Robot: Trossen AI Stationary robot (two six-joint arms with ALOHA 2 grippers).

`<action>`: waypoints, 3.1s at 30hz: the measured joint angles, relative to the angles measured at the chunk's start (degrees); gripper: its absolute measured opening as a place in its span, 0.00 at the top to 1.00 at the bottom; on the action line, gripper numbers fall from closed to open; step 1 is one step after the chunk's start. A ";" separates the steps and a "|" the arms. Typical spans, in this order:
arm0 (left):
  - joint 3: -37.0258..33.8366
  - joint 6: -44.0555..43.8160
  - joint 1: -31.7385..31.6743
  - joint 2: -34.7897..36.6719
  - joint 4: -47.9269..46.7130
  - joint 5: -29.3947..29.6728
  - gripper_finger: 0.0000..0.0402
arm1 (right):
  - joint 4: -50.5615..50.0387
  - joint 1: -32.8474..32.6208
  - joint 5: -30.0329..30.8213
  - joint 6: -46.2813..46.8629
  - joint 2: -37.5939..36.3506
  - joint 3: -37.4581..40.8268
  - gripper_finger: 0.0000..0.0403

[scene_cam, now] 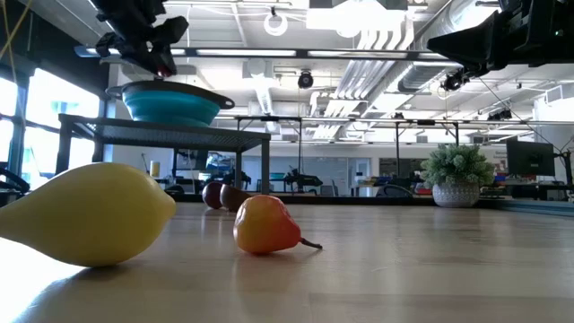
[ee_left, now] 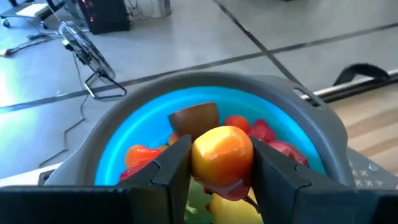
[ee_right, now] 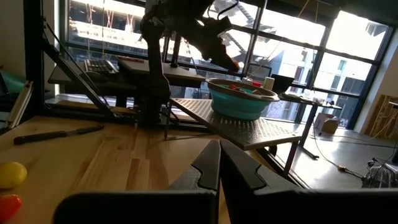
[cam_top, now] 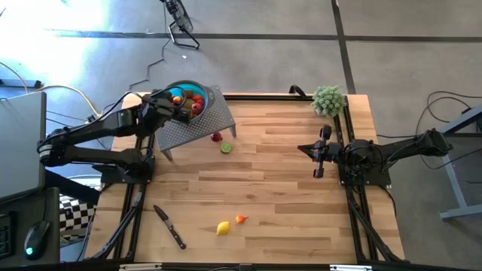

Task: Pick & Place Fruit
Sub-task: Put the orange pear into the blue strainer bowl on the shelf, then put the half brown kiwi into the blue strainer bowl on the shelf

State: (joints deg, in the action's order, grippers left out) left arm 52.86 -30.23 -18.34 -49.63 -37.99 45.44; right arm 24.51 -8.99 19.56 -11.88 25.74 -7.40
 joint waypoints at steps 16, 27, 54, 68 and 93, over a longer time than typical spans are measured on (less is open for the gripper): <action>0.00 1.52 -2.77 -5.11 2.06 -0.94 0.52 | 0.04 0.00 -0.20 0.00 0.00 0.00 0.99; 0.00 2.05 -2.66 -5.11 2.51 -1.35 0.48 | 0.15 0.00 -0.20 0.00 0.00 0.00 0.99; 0.02 10.51 1.30 -1.74 14.90 -36.99 0.79 | 0.26 0.01 -0.18 0.02 -0.01 0.00 0.99; 0.02 13.87 11.09 -1.31 14.40 -37.01 0.90 | 0.61 0.01 -0.18 0.00 0.00 0.00 0.99; 0.00 14.97 13.72 -8.06 15.07 -39.14 0.90 | 1.05 0.01 -0.19 0.01 -0.01 0.00 0.99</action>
State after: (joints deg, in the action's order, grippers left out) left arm 52.86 -15.26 -4.62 -57.69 -22.92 6.30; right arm 25.56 -8.98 19.37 -11.87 25.72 -7.40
